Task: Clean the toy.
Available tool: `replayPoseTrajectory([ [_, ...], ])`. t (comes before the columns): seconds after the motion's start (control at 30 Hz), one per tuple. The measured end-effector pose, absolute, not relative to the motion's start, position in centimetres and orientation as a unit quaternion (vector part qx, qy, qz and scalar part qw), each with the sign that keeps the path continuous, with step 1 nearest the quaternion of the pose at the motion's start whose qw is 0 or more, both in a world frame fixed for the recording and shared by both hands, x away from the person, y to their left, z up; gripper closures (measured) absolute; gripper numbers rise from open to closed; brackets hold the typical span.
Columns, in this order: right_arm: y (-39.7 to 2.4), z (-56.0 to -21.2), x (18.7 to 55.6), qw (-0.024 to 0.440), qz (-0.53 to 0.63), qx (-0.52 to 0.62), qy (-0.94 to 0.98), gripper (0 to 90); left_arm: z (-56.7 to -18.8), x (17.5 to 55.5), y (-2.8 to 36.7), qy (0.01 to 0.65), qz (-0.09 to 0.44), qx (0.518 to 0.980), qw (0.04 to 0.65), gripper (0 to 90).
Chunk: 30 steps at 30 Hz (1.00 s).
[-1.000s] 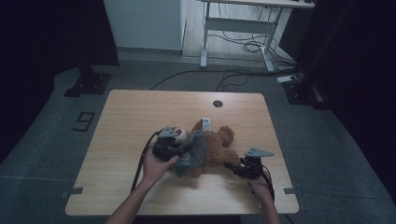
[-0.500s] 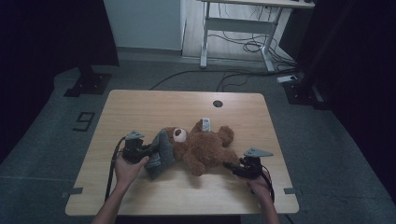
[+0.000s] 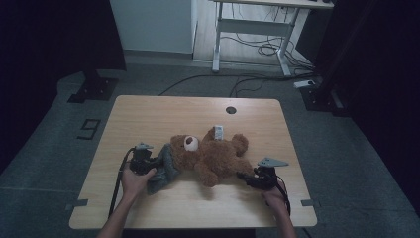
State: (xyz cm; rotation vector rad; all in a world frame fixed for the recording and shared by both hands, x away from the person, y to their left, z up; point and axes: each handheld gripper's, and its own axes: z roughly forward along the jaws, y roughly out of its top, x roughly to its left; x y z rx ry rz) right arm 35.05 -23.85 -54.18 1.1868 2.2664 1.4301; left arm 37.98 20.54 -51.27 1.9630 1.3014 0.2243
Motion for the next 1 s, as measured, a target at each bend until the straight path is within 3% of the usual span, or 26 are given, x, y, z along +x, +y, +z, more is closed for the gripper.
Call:
replayPoseTrajectory([
  [0.33,-23.2,-54.4,35.4,0.119,0.468,0.402,0.778,55.3,-46.8,37.2,21.9,0.489,0.096,0.749,0.437,76.9],
  [0.7,-23.3,-54.5,35.3,0.116,0.469,0.404,0.777,55.3,-40.6,39.0,14.1,0.404,0.116,0.771,0.478,76.9],
  [0.9,-23.4,-54.6,35.3,0.116,0.469,0.403,0.777,55.2,-41.8,41.9,10.3,0.407,0.100,0.792,0.443,76.7],
  [1.0,-23.4,-54.5,35.3,0.116,0.473,0.400,0.776,55.1,-43.6,42.6,10.5,0.421,0.093,0.788,0.439,76.6],
])
